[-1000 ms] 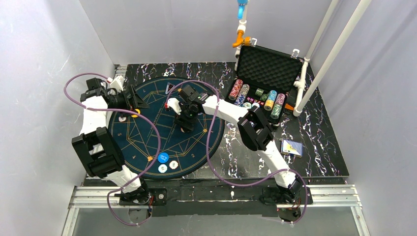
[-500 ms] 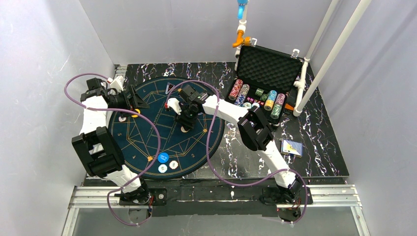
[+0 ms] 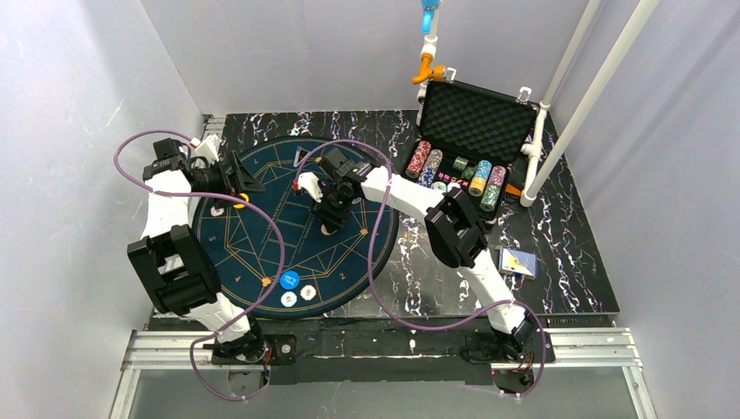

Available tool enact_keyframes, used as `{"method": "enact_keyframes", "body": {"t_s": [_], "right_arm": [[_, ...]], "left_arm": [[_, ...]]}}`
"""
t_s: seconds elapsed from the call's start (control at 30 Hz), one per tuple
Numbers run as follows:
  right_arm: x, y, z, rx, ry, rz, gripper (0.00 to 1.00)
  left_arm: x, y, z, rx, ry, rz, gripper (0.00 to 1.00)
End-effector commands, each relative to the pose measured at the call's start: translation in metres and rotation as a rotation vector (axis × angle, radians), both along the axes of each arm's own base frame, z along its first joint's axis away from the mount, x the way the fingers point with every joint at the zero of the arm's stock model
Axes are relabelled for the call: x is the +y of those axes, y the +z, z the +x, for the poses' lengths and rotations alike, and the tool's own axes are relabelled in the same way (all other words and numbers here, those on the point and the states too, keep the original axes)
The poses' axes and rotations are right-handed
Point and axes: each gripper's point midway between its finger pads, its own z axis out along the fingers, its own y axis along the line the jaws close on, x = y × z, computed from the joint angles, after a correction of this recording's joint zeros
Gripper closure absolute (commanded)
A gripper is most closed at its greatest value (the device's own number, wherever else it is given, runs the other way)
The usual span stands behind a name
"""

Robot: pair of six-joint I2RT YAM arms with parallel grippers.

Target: Distribute texas hold em gaming equipment

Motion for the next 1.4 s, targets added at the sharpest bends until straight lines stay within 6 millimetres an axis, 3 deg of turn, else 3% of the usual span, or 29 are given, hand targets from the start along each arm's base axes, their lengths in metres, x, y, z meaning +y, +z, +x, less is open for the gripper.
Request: {"method": "enact_keyframes", "body": {"t_s": [0.0, 0.17, 0.3, 0.43, 0.53, 0.83, 1.1, 1.2, 1.37], "right_arm": [[-0.001, 0.05, -0.005, 0.062, -0.001, 0.107, 0.73], [-0.008, 0.046, -0.013, 0.1, 0.008, 0.095, 0.71], [-0.02, 0.034, -0.011, 0.068, -0.006, 0.047, 0.4], [-0.028, 0.035, 0.002, -0.016, -0.069, 0.034, 0.5], [-0.032, 0.03, 0.005, -0.033, -0.086, 0.014, 0.52], [-0.04, 0.007, -0.01, 0.027, -0.053, -0.035, 0.65], [-0.064, 0.007, -0.035, 0.052, -0.018, -0.073, 0.68], [-0.064, 0.02, -0.038, 0.039, -0.039, -0.035, 0.6], [-0.058, 0.036, -0.034, 0.018, -0.097, 0.014, 0.3]], "left_arm": [[-0.001, 0.01, 0.001, -0.023, -0.005, -0.024, 0.15], [-0.002, 0.008, 0.0, -0.02, -0.006, -0.025, 0.15], [-0.002, 0.008, -0.001, -0.02, -0.008, -0.025, 0.15], [-0.003, 0.008, -0.001, -0.02, -0.011, -0.026, 0.15], [-0.003, 0.008, -0.001, -0.02, -0.011, -0.028, 0.15], [-0.002, 0.008, -0.001, -0.021, -0.011, -0.019, 0.15], [-0.002, 0.008, -0.002, -0.021, -0.014, -0.021, 0.15], [-0.003, 0.007, -0.002, -0.019, -0.014, -0.024, 0.15], [-0.002, 0.008, -0.001, -0.02, -0.013, -0.024, 0.15]]}}
